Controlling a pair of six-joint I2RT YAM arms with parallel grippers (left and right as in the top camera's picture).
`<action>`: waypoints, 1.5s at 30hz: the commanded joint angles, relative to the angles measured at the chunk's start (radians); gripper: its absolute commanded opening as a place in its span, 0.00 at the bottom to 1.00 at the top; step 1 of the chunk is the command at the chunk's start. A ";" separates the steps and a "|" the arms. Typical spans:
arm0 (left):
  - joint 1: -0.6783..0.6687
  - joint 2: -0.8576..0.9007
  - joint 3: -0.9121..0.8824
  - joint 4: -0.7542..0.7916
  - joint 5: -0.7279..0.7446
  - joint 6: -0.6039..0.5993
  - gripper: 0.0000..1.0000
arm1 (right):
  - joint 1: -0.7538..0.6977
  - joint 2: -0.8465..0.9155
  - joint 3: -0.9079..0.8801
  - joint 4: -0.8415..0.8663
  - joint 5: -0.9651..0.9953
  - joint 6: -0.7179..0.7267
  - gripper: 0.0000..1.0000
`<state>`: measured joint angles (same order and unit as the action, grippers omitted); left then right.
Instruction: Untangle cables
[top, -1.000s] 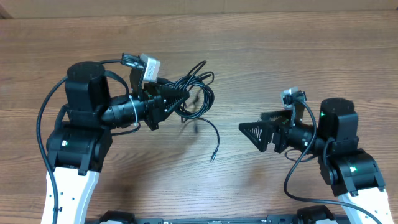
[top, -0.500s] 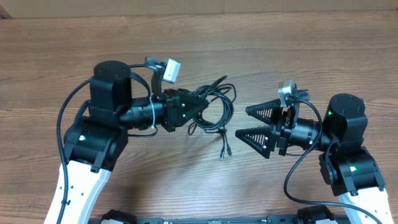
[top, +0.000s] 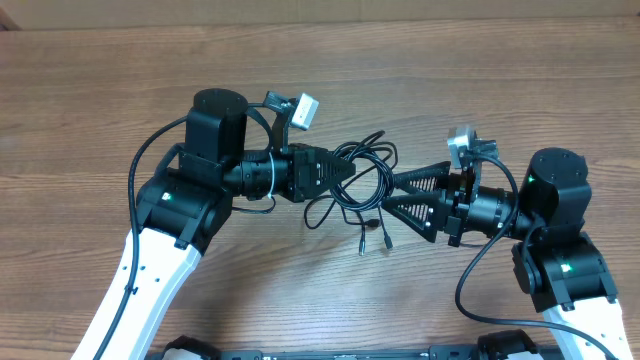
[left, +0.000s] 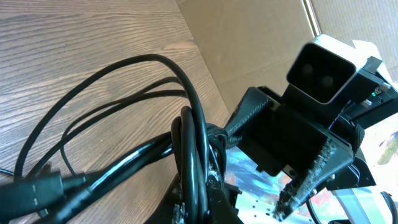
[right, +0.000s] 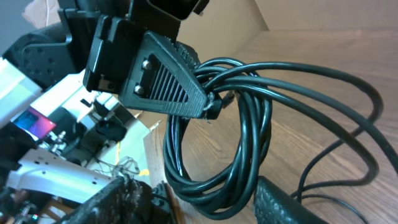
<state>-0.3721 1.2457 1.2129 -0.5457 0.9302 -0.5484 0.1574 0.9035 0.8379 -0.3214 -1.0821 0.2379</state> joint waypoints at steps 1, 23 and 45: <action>-0.005 -0.003 0.013 0.024 0.016 -0.006 0.04 | -0.001 0.004 0.014 0.007 -0.003 -0.003 0.54; -0.001 -0.002 0.013 -0.021 0.026 0.104 0.04 | -0.002 0.041 0.014 0.007 0.034 -0.003 0.04; 0.035 -0.002 0.013 0.178 -0.090 0.021 0.04 | -0.002 0.041 0.014 0.082 0.139 0.315 0.07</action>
<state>-0.3443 1.2461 1.2121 -0.3744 0.8688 -0.5182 0.1570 0.9482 0.8379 -0.2485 -0.9867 0.4984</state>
